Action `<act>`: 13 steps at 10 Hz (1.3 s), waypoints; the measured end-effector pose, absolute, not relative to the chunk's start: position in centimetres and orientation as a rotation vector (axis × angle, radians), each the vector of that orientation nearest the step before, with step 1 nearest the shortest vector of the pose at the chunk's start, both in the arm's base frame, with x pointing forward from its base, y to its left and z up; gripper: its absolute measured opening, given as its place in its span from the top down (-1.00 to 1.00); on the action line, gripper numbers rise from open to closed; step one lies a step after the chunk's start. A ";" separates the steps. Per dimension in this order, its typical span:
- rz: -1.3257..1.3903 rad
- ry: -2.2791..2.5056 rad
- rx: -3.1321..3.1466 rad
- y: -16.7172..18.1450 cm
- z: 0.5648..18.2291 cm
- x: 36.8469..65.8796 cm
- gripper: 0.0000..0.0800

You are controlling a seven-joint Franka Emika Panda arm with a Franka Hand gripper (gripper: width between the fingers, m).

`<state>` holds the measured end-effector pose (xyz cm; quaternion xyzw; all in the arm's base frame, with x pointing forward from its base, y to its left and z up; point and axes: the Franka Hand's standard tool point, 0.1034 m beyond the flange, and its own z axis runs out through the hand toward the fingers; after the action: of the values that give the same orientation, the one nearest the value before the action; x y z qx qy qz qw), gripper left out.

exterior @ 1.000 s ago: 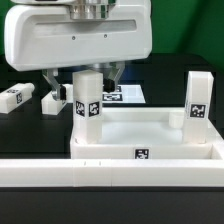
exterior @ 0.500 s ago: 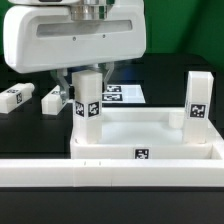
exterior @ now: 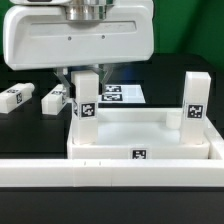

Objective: Assemble desk

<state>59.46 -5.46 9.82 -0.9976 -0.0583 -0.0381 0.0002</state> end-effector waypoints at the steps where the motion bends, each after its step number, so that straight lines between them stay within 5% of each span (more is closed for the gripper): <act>1: -0.120 0.037 -3.128 -5.4 9.8 59.4 0.27; 9: -0.094 1.236 -2.834 -5.2 9.7 59.3 0.27; 11: -0.101 1.030 -2.918 -5.2 9.8 59.3 -0.41; 13: -0.117 0.777 -3.005 -5.2 9.8 59.4 -0.58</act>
Offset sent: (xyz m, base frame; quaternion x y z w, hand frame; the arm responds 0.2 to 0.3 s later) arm -0.0073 0.0068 0.0001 -0.0236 -0.0307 0.2972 0.9540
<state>59.39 -5.21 9.81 -0.9673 0.2501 -0.0376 0.0179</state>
